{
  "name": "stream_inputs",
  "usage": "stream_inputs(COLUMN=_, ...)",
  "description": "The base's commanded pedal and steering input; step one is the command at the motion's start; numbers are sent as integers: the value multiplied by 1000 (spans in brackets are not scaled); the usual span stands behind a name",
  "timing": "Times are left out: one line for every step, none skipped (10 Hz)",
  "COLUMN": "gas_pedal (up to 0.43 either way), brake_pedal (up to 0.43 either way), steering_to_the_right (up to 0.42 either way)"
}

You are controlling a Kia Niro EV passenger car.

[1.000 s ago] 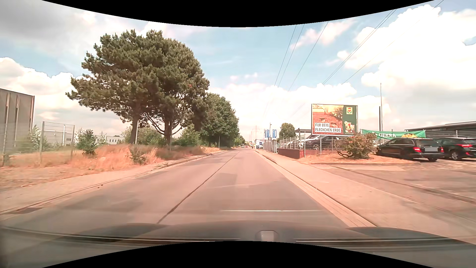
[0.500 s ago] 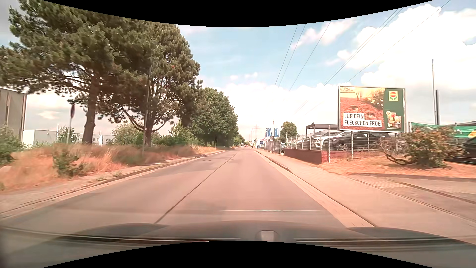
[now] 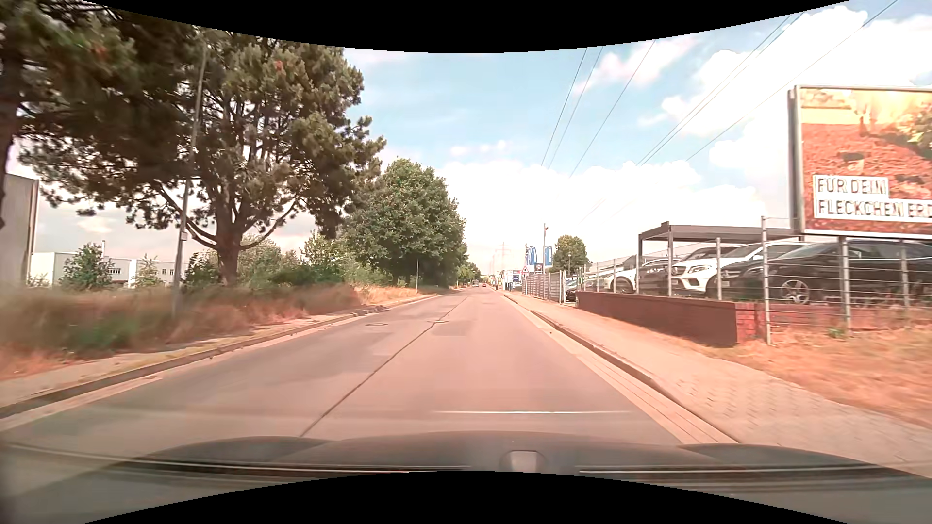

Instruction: Follow the waypoints while adhering to traffic rules and regulations

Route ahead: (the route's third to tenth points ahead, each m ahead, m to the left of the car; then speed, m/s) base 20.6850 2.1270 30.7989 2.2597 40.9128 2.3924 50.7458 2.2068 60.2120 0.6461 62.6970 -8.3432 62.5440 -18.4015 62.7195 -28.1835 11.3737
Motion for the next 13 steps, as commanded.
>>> stream_inputs(gas_pedal=0, brake_pedal=0, steering_to_the_right=-4)
stream_inputs(gas_pedal=0, brake_pedal=0, steering_to_the_right=-4)
stream_inputs(gas_pedal=0, brake_pedal=0, steering_to_the_right=-4)
stream_inputs(gas_pedal=0, brake_pedal=0, steering_to_the_right=-3)
stream_inputs(gas_pedal=0, brake_pedal=0, steering_to_the_right=-3)
stream_inputs(gas_pedal=0, brake_pedal=0, steering_to_the_right=-3)
stream_inputs(gas_pedal=0, brake_pedal=0, steering_to_the_right=-3)
stream_inputs(gas_pedal=0, brake_pedal=0, steering_to_the_right=-3)
stream_inputs(gas_pedal=0, brake_pedal=6, steering_to_the_right=-3)
stream_inputs(gas_pedal=0, brake_pedal=6, steering_to_the_right=-3)
stream_inputs(gas_pedal=0, brake_pedal=30, steering_to_the_right=-3)
stream_inputs(gas_pedal=0, brake_pedal=55, steering_to_the_right=-3)
stream_inputs(gas_pedal=0, brake_pedal=98, steering_to_the_right=-2)
